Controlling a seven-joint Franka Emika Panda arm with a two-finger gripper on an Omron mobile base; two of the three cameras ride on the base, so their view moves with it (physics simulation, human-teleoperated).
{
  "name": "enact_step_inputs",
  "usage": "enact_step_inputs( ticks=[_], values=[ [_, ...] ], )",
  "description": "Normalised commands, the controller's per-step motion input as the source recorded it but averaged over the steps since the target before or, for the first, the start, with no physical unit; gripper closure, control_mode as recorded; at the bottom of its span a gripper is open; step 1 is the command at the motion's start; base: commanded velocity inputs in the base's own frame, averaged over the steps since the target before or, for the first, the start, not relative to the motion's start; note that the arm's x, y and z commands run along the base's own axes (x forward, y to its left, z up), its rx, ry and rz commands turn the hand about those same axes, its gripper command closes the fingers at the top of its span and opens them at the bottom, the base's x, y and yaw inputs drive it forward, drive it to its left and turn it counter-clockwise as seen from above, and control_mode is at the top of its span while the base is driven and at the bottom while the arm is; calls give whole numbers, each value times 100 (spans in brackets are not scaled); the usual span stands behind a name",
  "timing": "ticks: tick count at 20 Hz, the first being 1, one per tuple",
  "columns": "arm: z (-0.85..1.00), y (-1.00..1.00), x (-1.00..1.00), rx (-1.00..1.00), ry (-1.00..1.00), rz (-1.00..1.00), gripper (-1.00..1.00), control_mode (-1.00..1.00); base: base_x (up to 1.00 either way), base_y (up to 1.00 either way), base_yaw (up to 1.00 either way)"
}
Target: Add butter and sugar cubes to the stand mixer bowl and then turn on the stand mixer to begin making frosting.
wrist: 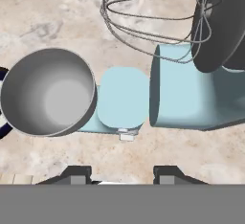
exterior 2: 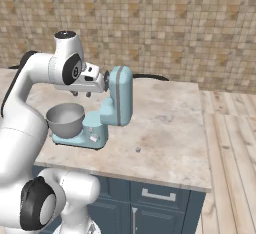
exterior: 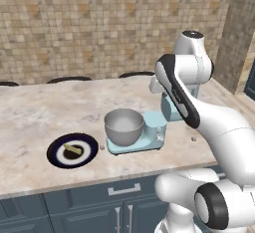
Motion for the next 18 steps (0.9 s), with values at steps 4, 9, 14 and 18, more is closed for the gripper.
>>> enact_step_inputs(
  ticks=[4,9,14,18],
  values=[
    [0,0,0,0,0,0,-100,100,-2,0,0],
    [0,0,0,0,0,0,-100,100,-42,0,0],
    [0,0,0,0,0,0,-100,100,-36,0,0],
    [0,0,0,0,0,0,-100,100,-18,0,0]
  ],
)
